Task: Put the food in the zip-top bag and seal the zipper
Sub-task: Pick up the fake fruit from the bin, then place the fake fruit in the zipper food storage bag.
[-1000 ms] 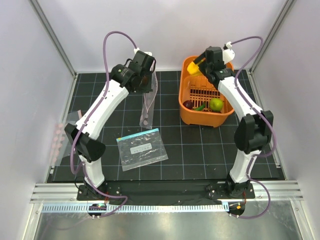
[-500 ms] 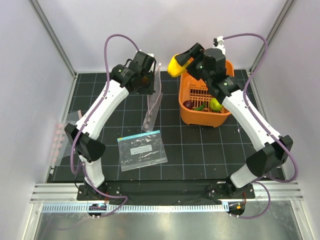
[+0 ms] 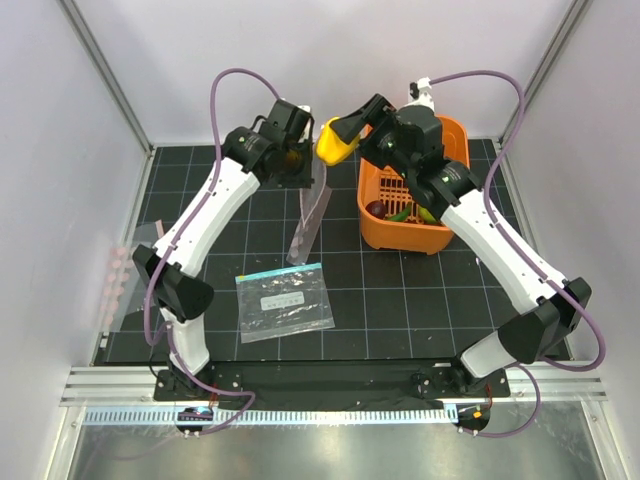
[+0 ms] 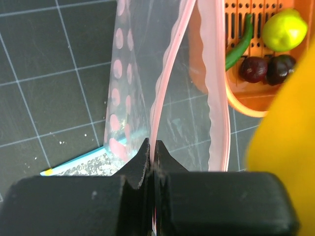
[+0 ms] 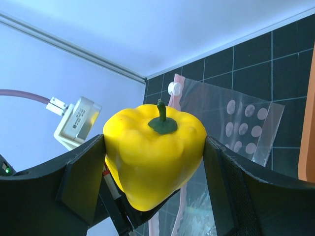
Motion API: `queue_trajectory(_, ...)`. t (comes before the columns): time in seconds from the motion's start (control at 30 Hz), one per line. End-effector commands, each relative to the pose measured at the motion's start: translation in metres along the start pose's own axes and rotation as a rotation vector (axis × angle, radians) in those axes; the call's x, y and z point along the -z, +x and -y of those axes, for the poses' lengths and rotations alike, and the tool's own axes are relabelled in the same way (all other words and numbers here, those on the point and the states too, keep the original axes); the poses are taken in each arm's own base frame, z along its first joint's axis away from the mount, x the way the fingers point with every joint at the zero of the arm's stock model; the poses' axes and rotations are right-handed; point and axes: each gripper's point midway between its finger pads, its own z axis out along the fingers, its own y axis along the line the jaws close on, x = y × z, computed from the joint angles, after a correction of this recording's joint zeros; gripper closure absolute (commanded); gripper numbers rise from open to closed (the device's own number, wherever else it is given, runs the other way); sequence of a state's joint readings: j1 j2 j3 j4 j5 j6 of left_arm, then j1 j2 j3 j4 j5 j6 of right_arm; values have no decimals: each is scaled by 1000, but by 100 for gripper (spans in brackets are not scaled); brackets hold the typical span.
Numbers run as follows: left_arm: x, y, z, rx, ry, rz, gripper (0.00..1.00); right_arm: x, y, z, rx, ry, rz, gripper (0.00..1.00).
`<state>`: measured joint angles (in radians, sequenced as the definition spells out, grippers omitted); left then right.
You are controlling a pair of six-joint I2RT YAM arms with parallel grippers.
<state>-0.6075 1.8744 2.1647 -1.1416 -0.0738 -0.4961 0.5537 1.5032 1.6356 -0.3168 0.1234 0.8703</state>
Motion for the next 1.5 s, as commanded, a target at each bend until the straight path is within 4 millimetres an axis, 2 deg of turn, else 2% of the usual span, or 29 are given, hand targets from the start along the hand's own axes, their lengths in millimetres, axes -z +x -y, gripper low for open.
queue_trajectory(0.0, 15, -21, 16, 18, 61, 70, 100, 3, 3, -9, 17, -24, 3, 73)
queue_trajectory(0.17, 24, -26, 18, 28, 71, 88, 100, 0, 21, -6, 79, 23, -37, 74)
queue_trajectory(0.37, 31, -29, 21, 42, 84, 100, 100, -1, 35, 10, 142, 113, -61, 75)
queue_trajectory(0.77, 44, -34, 38, 100, 180, 106, 100, 8, 44, 23, 190, 154, -83, 75)
queue_trajectory(1.07, 51, -41, 47, 143, 239, 123, 100, 20, 64, 29, 251, 182, -124, 75)
queue_trajectory(1.27, 57, -47, 58, 177, 307, 128, 100, 17, 74, 45, 270, 247, -155, 75)
queue_trajectory(1.47, 63, -52, 72, 219, 383, 124, 100, 11, 73, 34, 248, 222, -159, 75)
